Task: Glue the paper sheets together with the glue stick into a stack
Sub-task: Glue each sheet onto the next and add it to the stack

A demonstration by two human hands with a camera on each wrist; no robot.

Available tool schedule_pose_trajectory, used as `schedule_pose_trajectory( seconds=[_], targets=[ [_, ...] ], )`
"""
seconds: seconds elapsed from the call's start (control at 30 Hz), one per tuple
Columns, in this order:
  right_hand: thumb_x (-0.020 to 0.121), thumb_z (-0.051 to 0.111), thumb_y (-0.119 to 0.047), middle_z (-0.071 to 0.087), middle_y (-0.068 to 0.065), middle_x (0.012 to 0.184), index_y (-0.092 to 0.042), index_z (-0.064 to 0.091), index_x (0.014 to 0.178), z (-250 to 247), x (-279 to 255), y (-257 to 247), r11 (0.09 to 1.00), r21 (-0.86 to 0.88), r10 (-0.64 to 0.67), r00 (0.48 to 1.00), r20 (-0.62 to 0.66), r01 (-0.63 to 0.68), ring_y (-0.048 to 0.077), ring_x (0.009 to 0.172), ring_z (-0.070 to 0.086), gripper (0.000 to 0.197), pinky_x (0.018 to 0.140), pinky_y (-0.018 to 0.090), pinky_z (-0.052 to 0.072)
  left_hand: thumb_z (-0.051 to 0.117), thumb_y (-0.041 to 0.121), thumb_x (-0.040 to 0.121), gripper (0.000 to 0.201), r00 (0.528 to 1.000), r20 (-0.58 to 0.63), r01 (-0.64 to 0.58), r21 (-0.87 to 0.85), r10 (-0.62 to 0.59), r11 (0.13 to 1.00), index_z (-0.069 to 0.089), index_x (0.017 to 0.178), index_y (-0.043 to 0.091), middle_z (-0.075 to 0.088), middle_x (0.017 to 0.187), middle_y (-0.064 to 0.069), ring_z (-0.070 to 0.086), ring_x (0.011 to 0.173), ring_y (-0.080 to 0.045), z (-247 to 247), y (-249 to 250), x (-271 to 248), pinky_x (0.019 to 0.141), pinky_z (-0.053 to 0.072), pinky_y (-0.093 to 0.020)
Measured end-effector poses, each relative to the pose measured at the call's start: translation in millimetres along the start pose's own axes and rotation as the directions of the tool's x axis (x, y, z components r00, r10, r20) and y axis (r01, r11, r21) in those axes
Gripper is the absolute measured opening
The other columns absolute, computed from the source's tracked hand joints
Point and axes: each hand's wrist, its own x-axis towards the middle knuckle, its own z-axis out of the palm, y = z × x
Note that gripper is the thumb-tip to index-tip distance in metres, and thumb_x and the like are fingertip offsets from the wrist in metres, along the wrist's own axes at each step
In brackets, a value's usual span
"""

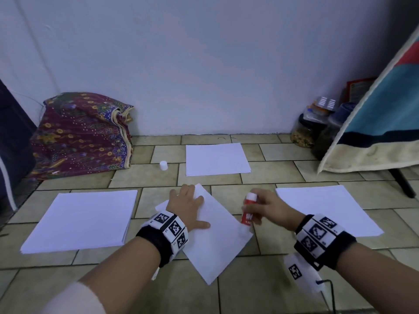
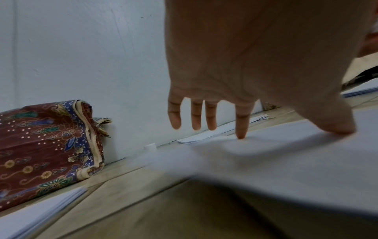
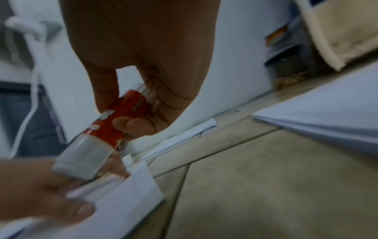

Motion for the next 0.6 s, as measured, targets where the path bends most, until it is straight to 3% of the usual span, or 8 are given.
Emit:
schedule_pose_trajectory(
  seconds=[0.07,0.13,0.23,0.3,0.4,0.5,0.53,0.6],
  targets=[
    [0.088,0.064,-0.006,0.060,0.013,0.065,-0.001,0.052,0.084,-5,9,0,0.990,0.137,0.064,0.989,-0.130,-0.046,0.020,0.048,0.053,0.013,0.048,0.027,0.045,0.038,0.072,0.086,0.079,0.999,-0.037,0.033,0.049,-0.031,0.998,0.034,0.139,0.013,0.020,0.148,-0.010,0.017,0.137,-0.028,-1,6,-3,0.104,0.024,-0.045],
    [0.089,0.063,-0.006,0.059,0.013,0.064,0.000,0.053,0.087,-7,16,-1,0.972,0.228,0.099,0.972,-0.214,-0.049,0.018,0.046,0.053,0.012,0.047,0.026,0.047,0.042,0.058,0.092,0.073,0.997,-0.075,-0.024,-0.021,0.023,0.999,0.026,0.143,0.007,0.015,0.151,-0.008,0.014,0.141,-0.027,0,12,-3,0.108,0.024,-0.044],
    [0.089,0.062,-0.005,0.059,0.015,0.067,0.001,0.053,0.089,-7,27,1,0.958,0.284,0.129,0.949,-0.288,-0.044,0.016,0.044,0.055,0.010,0.046,0.024,0.049,0.048,0.018,0.095,0.061,0.951,-0.056,-0.309,-0.162,0.304,0.937,0.019,0.147,0.024,0.008,0.154,-0.002,0.027,0.137,-0.028,4,20,-1,0.102,0.039,-0.040],
    [0.089,0.063,-0.005,0.061,0.017,0.074,0.001,0.054,0.092,-6,33,2,0.956,0.290,0.139,0.934,-0.328,-0.040,0.017,0.048,0.059,0.011,0.048,0.024,0.052,0.045,0.006,0.094,0.066,0.911,0.000,-0.410,-0.115,0.412,0.905,0.017,0.149,0.031,0.011,0.155,-0.001,0.027,0.136,-0.026,4,24,0,0.098,0.040,-0.038],
    [0.088,0.066,-0.007,0.064,0.017,0.083,-0.001,0.053,0.094,-3,43,6,0.979,0.203,0.109,0.906,-0.408,-0.026,0.022,0.060,0.064,0.015,0.058,0.031,0.058,0.039,0.022,0.101,0.055,0.932,-0.002,-0.362,-0.077,0.363,0.929,0.018,0.152,0.029,0.018,0.154,-0.005,0.023,0.136,-0.024,-3,23,1,0.098,0.036,-0.038],
    [0.086,0.068,-0.012,0.066,0.011,0.086,-0.015,0.053,0.089,1,50,7,0.998,0.028,0.060,0.879,-0.473,-0.053,0.029,0.072,0.068,0.016,0.073,0.044,0.058,0.038,0.036,0.101,0.054,0.959,0.007,-0.280,-0.089,0.282,0.956,0.022,0.151,0.022,0.020,0.154,-0.004,0.023,0.137,-0.022,-6,16,6,0.102,0.034,-0.037],
    [0.086,0.068,-0.013,0.066,0.010,0.088,-0.018,0.052,0.089,3,52,6,0.998,0.001,0.052,0.876,-0.480,-0.059,0.027,0.072,0.068,0.016,0.073,0.042,0.059,0.039,0.035,0.101,0.054,0.964,0.019,-0.262,-0.111,0.266,0.959,0.024,0.150,0.019,0.021,0.154,-0.004,0.023,0.137,-0.022,-7,15,7,0.103,0.035,-0.038],
    [0.088,0.065,-0.009,0.064,0.009,0.090,-0.014,0.053,0.095,9,55,0,0.998,-0.040,0.031,0.886,-0.463,-0.056,0.023,0.070,0.066,0.016,0.066,0.026,0.057,0.042,0.032,0.100,0.052,0.970,0.036,-0.231,-0.167,0.240,0.958,0.028,0.147,0.016,0.026,0.151,-0.004,0.026,0.136,-0.022,-8,15,9,0.103,0.039,-0.041]
  ],
)
